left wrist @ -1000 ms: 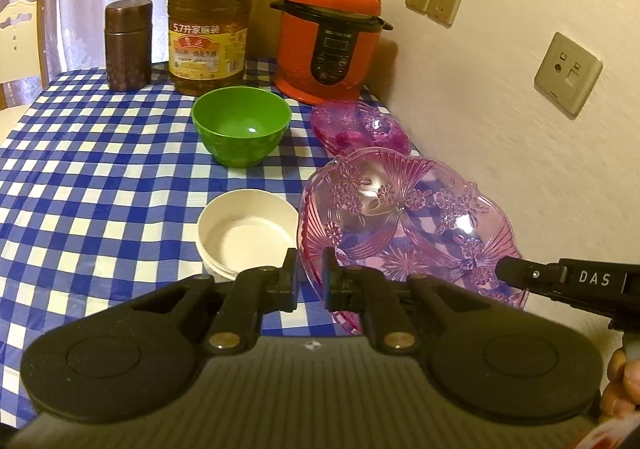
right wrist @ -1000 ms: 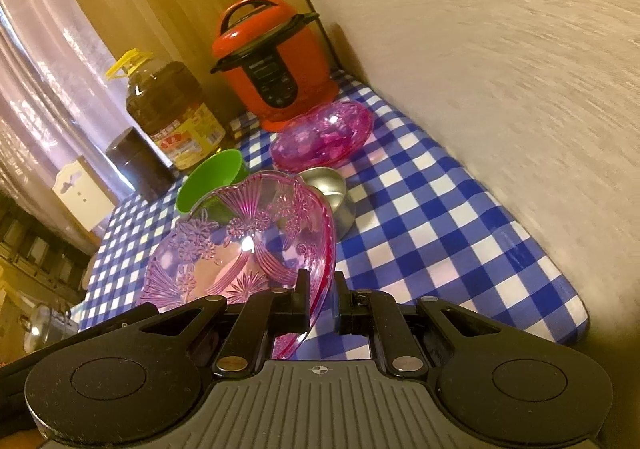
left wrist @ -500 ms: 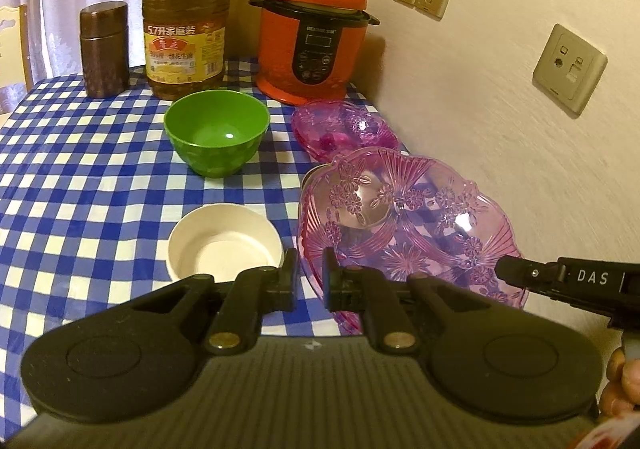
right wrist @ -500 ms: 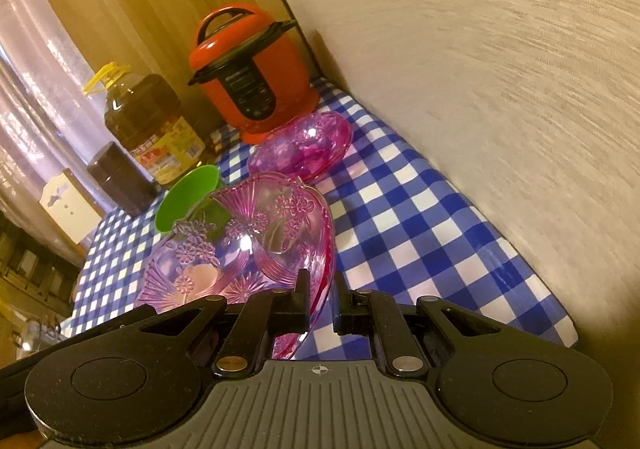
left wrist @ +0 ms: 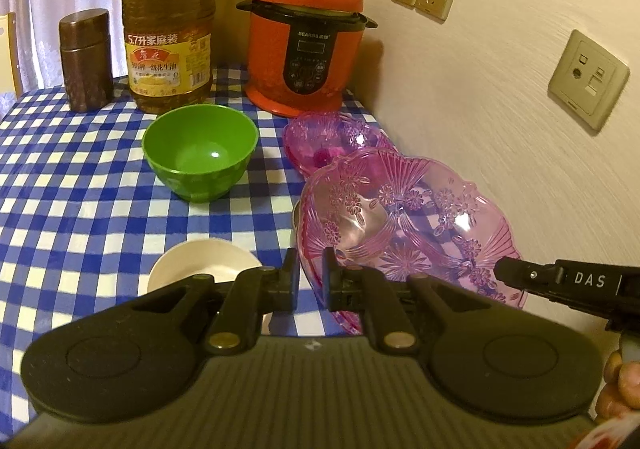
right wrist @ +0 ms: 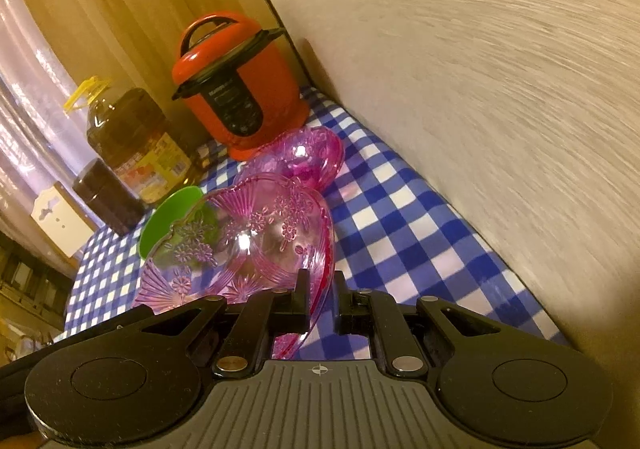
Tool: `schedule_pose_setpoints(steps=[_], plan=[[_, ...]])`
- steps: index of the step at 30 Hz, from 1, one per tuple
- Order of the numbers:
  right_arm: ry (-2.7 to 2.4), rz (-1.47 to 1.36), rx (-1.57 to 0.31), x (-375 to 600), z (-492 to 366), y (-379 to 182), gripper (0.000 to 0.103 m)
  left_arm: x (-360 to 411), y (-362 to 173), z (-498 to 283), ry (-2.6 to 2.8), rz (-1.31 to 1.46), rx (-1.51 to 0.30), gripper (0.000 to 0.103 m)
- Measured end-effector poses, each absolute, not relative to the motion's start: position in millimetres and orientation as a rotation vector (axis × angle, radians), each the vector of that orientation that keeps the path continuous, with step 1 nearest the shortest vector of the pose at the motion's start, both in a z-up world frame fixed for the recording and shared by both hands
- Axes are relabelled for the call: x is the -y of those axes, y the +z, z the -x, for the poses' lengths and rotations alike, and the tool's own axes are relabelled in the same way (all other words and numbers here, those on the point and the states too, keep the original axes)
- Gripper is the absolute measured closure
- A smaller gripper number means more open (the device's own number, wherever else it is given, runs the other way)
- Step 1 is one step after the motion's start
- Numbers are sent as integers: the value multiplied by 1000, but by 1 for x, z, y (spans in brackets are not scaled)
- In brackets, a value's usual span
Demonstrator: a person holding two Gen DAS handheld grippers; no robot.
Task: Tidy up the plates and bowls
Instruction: 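Lower the pink plate onto the stacked pink plates with both grippers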
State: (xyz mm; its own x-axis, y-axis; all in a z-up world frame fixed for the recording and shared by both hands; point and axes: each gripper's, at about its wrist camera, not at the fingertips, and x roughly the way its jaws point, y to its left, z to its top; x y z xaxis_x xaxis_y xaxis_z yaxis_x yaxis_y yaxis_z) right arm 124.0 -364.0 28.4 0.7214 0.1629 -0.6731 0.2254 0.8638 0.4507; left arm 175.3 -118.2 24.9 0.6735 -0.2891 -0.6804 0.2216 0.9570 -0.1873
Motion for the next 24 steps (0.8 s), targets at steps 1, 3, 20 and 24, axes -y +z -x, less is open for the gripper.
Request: schedule_pose_setpoints(steps=[1, 3, 20, 24], plan=[[-37, -541, -773, 365, -127, 28, 93, 119, 25, -179, -288, 91, -780, 93], [-38, -543, -770, 367, -135, 26, 93, 121, 24, -187, -288, 92, -779, 93], [-85, -533, -722, 380, -203, 13, 93, 146, 12, -266, -301, 70, -771, 93], [-98, -545, -707, 386, -226, 7, 93, 151, 10, -291, -299, 71, -768, 93]])
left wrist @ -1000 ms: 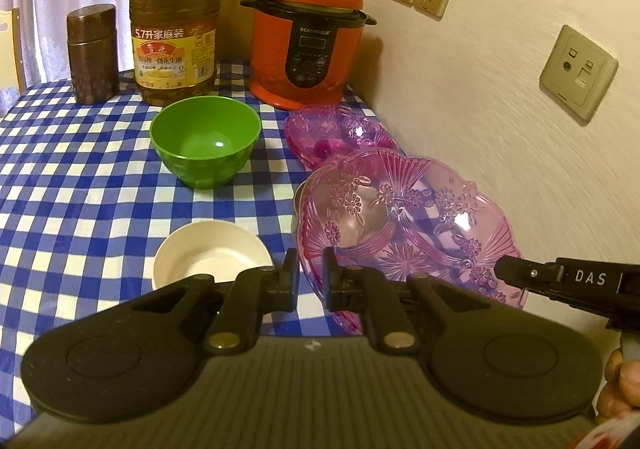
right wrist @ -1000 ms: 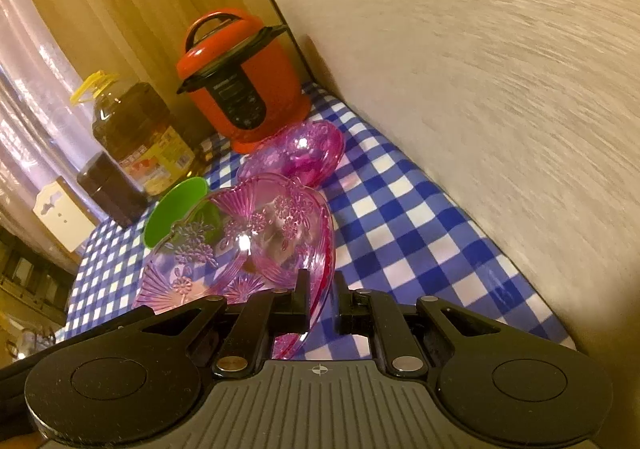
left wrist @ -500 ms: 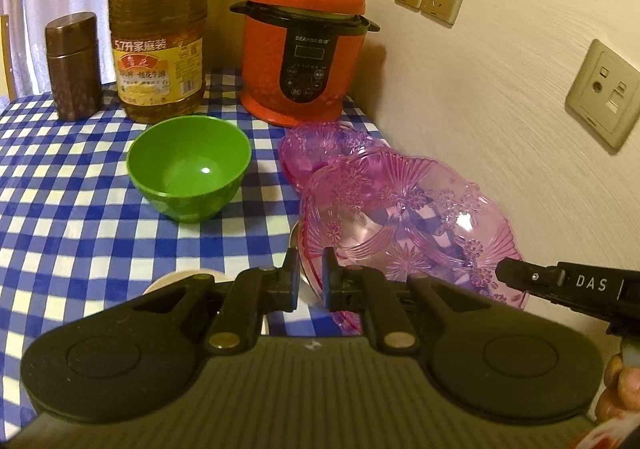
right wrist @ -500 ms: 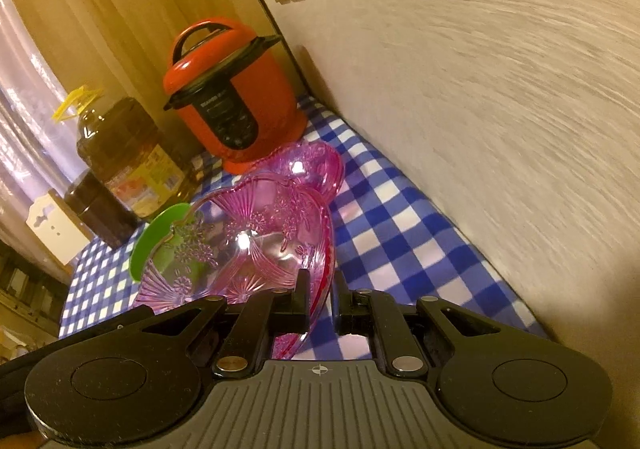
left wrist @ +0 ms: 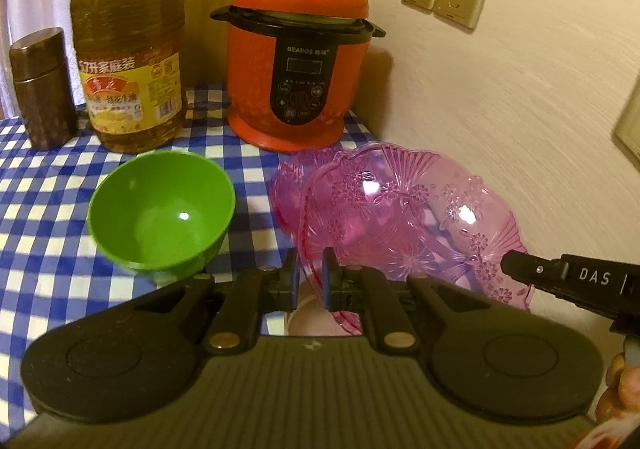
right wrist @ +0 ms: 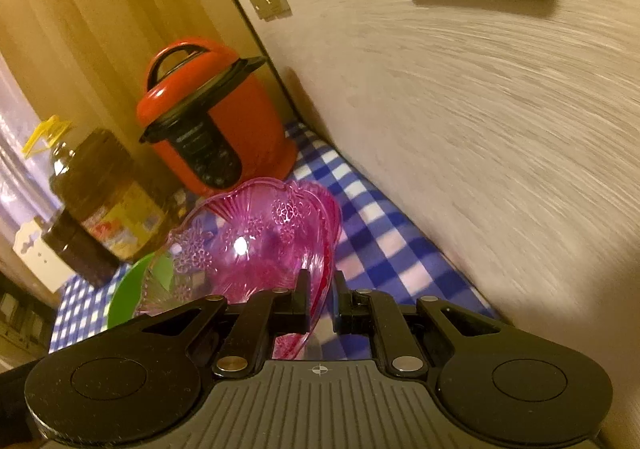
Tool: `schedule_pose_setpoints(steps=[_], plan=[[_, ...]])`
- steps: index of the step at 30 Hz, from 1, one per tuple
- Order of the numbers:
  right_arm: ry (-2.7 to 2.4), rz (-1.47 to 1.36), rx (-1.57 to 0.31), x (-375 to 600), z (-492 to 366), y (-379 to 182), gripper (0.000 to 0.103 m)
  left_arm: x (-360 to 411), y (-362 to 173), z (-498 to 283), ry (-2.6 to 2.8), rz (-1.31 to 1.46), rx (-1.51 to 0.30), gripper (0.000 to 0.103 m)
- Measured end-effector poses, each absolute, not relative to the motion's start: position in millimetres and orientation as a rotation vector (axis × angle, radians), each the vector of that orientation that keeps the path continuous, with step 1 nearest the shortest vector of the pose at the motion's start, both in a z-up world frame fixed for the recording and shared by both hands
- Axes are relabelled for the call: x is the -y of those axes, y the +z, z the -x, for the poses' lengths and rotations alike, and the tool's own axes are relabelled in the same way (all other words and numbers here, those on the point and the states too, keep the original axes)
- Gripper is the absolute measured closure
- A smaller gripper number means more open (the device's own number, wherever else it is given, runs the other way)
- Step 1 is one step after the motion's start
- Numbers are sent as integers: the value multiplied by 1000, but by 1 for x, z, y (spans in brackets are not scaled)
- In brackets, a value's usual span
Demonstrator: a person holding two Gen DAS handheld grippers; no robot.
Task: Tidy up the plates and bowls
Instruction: 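Lower the pink plate onto the stacked pink plates with both grippers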
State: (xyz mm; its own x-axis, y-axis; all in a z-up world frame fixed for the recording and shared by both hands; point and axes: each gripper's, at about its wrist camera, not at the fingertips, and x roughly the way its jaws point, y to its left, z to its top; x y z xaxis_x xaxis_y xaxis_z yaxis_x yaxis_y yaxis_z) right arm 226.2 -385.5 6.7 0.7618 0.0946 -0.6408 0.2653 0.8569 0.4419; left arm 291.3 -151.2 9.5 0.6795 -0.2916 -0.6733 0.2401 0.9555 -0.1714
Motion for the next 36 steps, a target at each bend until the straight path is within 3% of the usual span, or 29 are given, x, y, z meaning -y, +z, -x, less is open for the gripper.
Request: schedule_pose_setpoints(steps=[16, 36], plan=[[-143, -544, -693, 393, -306, -34, 93, 172, -18, -373, -289, 14, -768, 93], [-157, -417, -726, 384, -355, -66, 93, 189, -48, -400, -268, -84, -772, 90]])
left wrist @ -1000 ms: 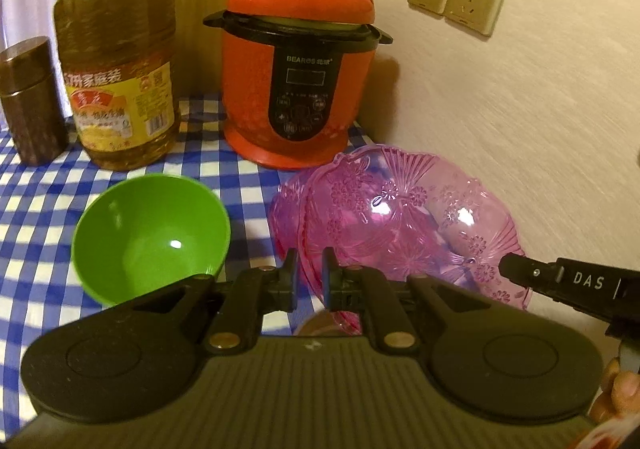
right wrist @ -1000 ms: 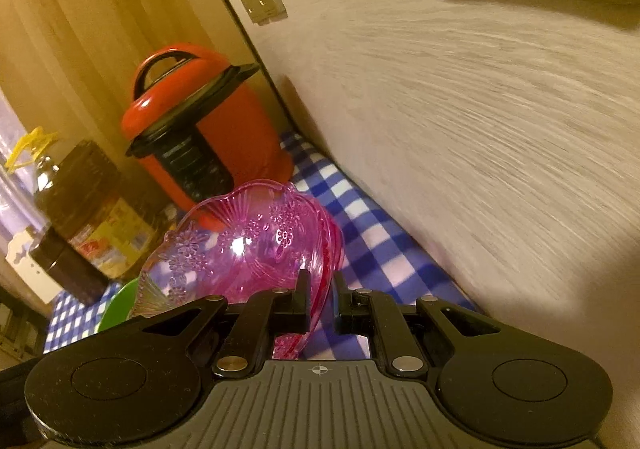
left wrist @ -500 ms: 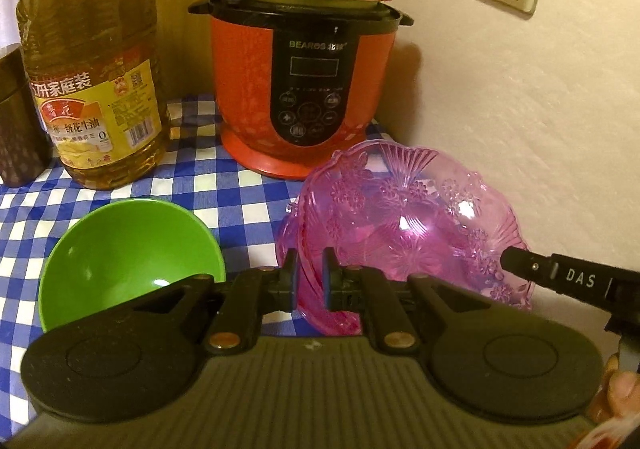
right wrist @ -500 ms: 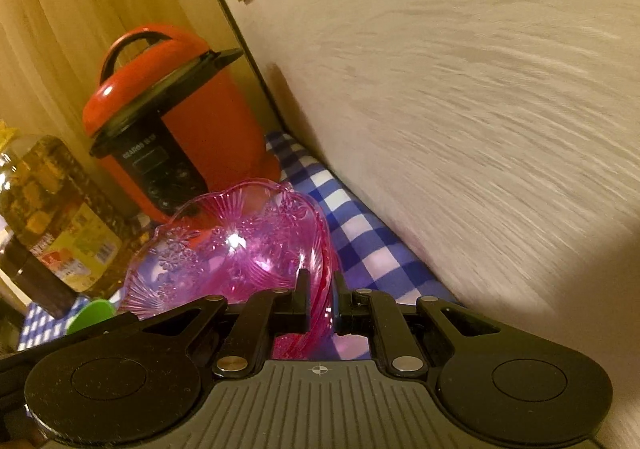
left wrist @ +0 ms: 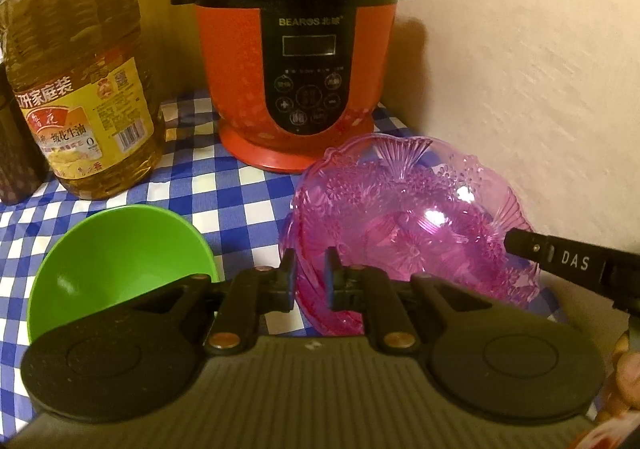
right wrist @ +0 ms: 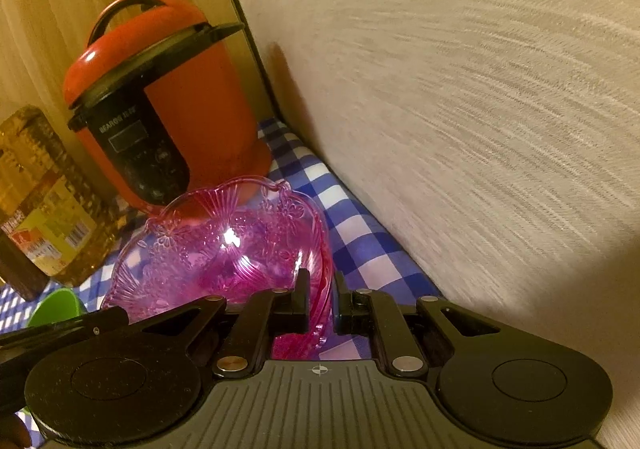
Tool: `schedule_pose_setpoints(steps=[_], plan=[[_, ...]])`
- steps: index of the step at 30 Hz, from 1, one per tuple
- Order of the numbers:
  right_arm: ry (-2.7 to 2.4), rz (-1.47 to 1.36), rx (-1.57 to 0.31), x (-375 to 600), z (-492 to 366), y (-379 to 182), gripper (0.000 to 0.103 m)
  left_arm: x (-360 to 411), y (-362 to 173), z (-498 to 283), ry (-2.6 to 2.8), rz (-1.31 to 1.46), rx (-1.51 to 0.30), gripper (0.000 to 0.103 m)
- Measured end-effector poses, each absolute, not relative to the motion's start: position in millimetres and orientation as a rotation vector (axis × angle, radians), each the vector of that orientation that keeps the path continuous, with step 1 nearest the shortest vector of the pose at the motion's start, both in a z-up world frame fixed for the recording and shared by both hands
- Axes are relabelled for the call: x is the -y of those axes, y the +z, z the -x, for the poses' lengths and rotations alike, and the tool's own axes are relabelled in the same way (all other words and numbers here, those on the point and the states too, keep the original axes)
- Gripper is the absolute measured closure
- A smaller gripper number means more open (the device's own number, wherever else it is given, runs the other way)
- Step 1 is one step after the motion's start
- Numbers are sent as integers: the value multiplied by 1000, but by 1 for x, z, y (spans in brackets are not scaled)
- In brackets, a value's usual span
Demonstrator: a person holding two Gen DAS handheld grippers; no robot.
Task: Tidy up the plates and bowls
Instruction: 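Lower the pink plate onto the stacked pink plates with both grippers, then open both grippers to release the pink plate rim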
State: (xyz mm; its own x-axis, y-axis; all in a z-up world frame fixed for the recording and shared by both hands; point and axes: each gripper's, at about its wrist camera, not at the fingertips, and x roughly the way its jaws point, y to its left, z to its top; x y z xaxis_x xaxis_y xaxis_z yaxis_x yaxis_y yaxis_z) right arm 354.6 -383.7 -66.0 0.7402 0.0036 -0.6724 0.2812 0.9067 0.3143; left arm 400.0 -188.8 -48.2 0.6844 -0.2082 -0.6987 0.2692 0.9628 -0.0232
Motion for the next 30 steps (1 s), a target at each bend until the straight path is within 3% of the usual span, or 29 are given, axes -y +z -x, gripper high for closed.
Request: schedule_pose_setpoints(steps=[20, 22, 24, 26, 27, 30], plan=[[-147, -426, -734, 384, -360, -73, 93, 192, -59, -403, -266, -133, -766, 88], [-147, -425, -730, 385, -361, -73, 93, 194, -61, -405, -267, -145, -772, 86], [-143, -417, -714, 384, -361, -74, 92, 198, -63, -406, -267, -170, -780, 78], [-141, -408, -711, 384, -362, -75, 83, 197, -63, -404, -257, -167, -765, 67], [-139, -412, -710, 385, -361, -76, 73, 197, -62, -404, -263, -161, -758, 67], [-130, -441, -698, 390, -359, -77, 68, 197, -60, -401, -268, -158, -739, 67]])
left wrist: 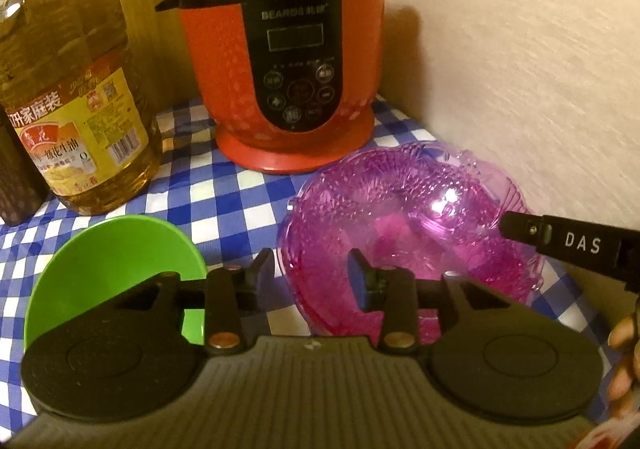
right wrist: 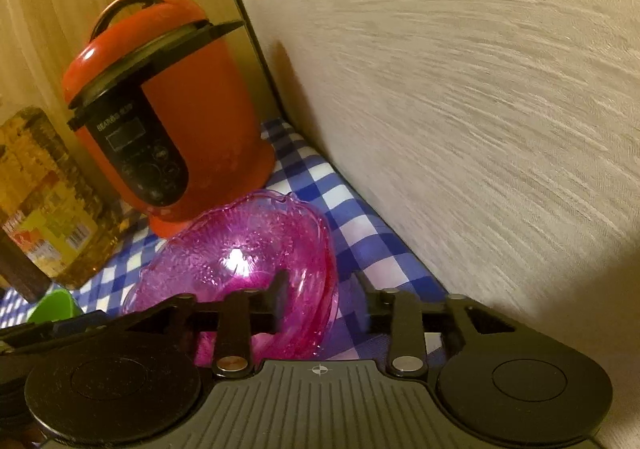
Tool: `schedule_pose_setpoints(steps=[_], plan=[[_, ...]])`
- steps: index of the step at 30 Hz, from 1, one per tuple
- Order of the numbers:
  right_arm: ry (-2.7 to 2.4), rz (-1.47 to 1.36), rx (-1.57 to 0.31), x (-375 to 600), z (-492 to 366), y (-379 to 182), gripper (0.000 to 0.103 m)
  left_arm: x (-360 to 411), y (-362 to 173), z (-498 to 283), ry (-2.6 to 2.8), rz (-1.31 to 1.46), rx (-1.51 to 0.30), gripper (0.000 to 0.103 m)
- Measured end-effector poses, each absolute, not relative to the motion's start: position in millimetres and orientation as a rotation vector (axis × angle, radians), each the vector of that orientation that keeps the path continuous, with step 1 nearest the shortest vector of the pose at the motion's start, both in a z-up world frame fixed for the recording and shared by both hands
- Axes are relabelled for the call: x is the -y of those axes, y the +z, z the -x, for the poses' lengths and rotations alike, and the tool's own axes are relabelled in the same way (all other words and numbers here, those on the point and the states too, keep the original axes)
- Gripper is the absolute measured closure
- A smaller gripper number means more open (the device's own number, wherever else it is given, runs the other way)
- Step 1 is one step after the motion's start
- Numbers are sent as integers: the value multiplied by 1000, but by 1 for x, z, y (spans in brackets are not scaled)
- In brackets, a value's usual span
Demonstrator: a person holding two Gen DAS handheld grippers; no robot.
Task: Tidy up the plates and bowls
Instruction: 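Open both grippers to release the pink plate rim, then withdraw both grippers and move toward the cream-white bowl stack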
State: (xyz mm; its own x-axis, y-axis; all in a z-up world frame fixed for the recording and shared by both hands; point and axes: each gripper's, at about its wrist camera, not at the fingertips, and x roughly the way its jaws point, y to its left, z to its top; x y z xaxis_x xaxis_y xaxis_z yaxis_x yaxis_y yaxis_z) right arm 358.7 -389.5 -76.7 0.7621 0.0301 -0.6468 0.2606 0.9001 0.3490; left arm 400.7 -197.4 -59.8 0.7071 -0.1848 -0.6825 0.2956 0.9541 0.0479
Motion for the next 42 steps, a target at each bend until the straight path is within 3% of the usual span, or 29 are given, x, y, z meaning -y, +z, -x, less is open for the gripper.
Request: schedule_pose_setpoints(steps=[16, 17, 18, 21, 34, 37, 39, 41, 42], plan=[[-158, -537, -631, 406, -342, -67, 68, 190, -47, -387, -279, -118, -723, 67], [-163, -549, -623, 407, -341, -66, 69, 190, -47, -387, -282, -119, -724, 67], [-168, -557, -617, 409, -340, -65, 81, 191, -47, -386, -285, -118, -725, 67], [-164, -549, -637, 407, -344, -66, 98, 191, -48, -387, -285, -107, -731, 67], [-141, -512, -624, 399, -343, -64, 98, 183, -47, -380, -283, -62, -738, 67], [-142, -480, -630, 393, -340, -60, 92, 180, -45, -375, -289, -39, -743, 67], [-136, -473, -633, 391, -336, -58, 64, 178, -42, -371, -288, -32, -743, 67], [-132, -480, -626, 389, -331, -55, 54, 176, -39, -365, -286, -23, -743, 67], [-131, -479, -626, 388, -329, -53, 54, 175, -37, -363, -285, -20, -743, 67]])
